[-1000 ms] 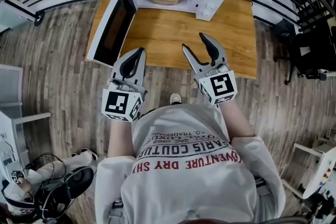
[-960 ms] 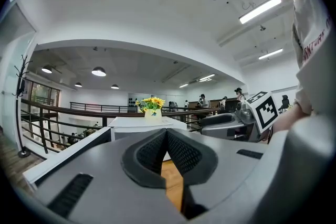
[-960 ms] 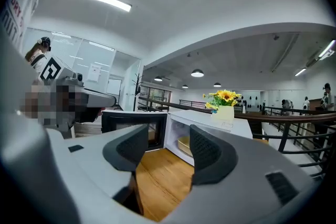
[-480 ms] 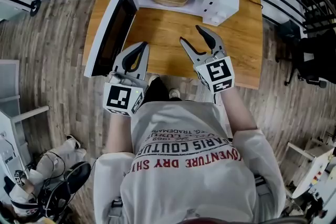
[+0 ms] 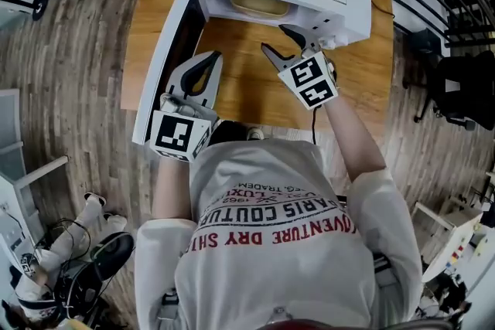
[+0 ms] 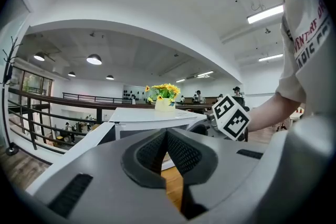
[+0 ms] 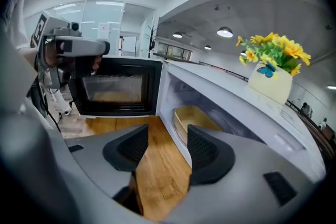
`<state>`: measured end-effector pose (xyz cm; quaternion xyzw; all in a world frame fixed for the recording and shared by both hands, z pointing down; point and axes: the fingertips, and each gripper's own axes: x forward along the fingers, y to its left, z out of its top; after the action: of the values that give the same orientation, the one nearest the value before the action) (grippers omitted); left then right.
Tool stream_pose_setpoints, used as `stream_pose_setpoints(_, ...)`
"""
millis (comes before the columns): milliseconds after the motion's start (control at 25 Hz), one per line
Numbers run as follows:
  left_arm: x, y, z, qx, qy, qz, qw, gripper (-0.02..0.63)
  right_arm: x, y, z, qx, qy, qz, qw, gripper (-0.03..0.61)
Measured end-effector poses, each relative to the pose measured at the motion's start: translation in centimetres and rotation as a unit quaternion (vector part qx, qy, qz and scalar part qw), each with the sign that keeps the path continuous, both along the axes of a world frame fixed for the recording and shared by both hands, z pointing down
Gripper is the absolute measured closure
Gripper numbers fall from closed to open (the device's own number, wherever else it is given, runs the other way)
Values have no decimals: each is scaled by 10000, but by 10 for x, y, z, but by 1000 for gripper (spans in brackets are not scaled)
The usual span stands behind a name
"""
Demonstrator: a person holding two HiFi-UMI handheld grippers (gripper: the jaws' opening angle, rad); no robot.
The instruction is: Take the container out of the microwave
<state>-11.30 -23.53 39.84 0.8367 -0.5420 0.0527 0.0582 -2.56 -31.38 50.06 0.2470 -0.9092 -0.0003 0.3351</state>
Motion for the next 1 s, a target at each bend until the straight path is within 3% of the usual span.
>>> stream_pose_setpoints(200,-3,-12,3,23,-31,156,9999,601,-16,-27,35,-169,819,-329,9960,330)
stream_pose_setpoints(440,-16,-27,12,-145,74,184,9997,601,-39,-56,75,13,1834,-873,9792,334)
stream_pose_setpoints(800,-10,-32,8,-127,67,239,9996,601,-45,-81,103,124,2553,-1350,9573,403)
stream_pose_setpoints(960,-5,-31,14,-174,76,336,9993,601,-50,-85,110,204,2820,-1592,9459,449)
stream_pose_setpoints(1000,-4,-30,15,-184,54,366,9991,601,-51,-86,111,250,2892,-1627,9430,490)
